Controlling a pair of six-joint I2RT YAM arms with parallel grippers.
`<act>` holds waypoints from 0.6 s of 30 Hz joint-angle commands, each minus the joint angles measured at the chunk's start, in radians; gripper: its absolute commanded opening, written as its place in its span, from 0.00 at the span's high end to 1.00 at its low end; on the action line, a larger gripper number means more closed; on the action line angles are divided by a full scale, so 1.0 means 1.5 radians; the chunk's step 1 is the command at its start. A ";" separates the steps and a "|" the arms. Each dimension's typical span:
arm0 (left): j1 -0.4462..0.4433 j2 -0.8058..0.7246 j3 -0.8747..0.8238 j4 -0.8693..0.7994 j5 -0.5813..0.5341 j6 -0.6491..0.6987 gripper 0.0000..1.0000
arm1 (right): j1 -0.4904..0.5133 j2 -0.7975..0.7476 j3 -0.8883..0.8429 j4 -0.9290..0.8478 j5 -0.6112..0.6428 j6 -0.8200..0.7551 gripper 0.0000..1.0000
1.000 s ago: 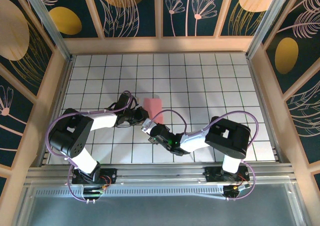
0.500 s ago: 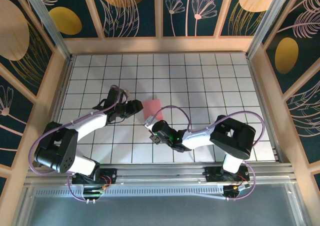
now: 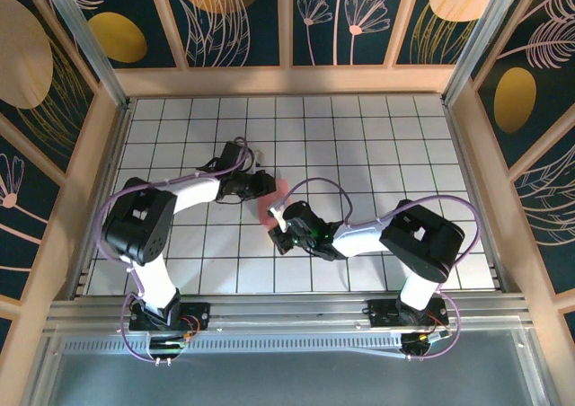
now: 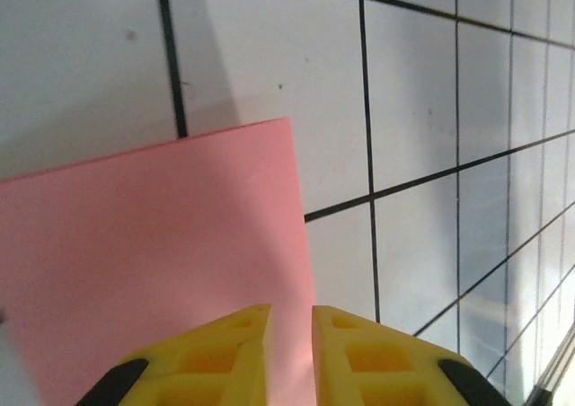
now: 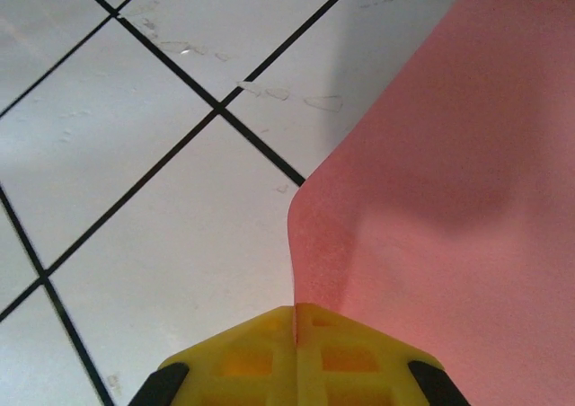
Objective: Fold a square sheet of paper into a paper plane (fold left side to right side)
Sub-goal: Third fold the triangle at the center of the table.
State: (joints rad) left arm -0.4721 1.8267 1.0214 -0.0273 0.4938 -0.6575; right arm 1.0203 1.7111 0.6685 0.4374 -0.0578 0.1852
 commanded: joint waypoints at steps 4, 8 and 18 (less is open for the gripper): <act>-0.020 0.077 0.038 -0.043 -0.016 0.041 0.87 | -0.023 -0.021 -0.010 0.018 -0.081 0.040 1.00; -0.026 0.097 0.035 -0.047 -0.037 0.046 0.91 | -0.040 -0.022 -0.009 0.018 -0.118 0.059 1.00; -0.031 0.113 0.026 -0.052 -0.067 0.054 0.94 | -0.102 -0.029 -0.018 0.024 -0.188 0.134 1.00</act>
State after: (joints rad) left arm -0.5076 1.9469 1.0645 -0.0563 0.4545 -0.6018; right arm 0.8879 1.6997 0.6533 0.4458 -0.2901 0.3332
